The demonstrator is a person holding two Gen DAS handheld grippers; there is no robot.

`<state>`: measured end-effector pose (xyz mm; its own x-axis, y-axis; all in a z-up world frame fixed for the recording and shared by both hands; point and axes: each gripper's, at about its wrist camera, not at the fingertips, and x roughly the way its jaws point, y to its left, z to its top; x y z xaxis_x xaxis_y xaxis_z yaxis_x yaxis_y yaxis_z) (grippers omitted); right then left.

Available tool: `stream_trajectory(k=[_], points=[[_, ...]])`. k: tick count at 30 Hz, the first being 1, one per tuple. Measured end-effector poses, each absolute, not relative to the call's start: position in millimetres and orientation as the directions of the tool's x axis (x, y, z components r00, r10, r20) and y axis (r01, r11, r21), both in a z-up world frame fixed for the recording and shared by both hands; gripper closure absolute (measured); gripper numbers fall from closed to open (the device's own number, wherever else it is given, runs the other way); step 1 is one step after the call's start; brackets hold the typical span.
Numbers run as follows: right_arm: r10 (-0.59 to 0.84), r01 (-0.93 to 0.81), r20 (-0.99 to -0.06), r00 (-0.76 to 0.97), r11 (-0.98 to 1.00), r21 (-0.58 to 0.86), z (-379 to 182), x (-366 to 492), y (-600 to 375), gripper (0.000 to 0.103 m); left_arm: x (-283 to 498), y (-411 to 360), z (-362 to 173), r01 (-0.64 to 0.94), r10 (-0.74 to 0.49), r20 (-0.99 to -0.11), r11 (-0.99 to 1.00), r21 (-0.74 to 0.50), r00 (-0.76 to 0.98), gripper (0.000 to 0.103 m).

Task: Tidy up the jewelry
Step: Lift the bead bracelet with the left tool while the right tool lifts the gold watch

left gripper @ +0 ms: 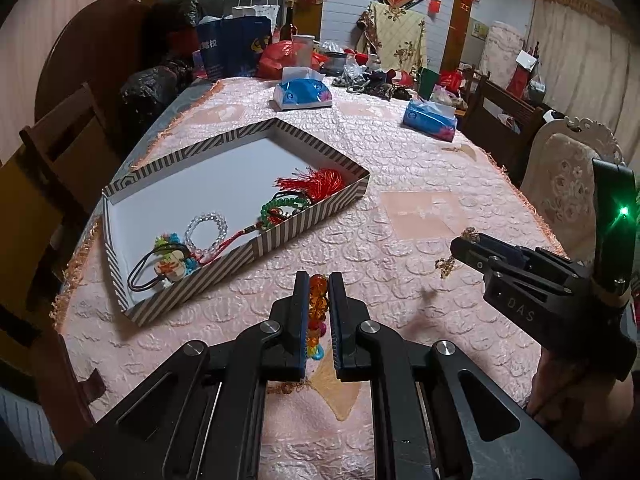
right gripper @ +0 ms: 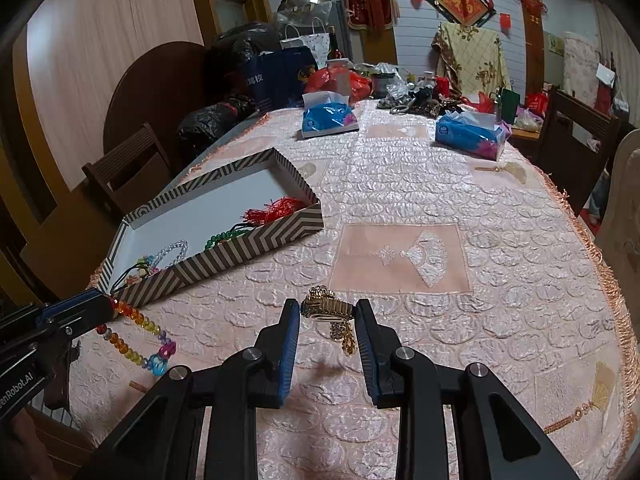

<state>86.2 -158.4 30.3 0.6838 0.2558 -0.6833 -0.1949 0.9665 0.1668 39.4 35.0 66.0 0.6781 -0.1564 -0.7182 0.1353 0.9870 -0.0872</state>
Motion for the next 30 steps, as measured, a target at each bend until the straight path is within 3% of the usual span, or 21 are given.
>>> stream_trajectory(k=[30], points=[[0.241, -0.187, -0.695, 0.677, 0.970, 0.155, 27.1, 89.4, -158.2, 0.076, 55.9, 27.1, 47.1, 0.161, -0.191, -0.741, 0.981, -0.112, 0.644, 0.095]])
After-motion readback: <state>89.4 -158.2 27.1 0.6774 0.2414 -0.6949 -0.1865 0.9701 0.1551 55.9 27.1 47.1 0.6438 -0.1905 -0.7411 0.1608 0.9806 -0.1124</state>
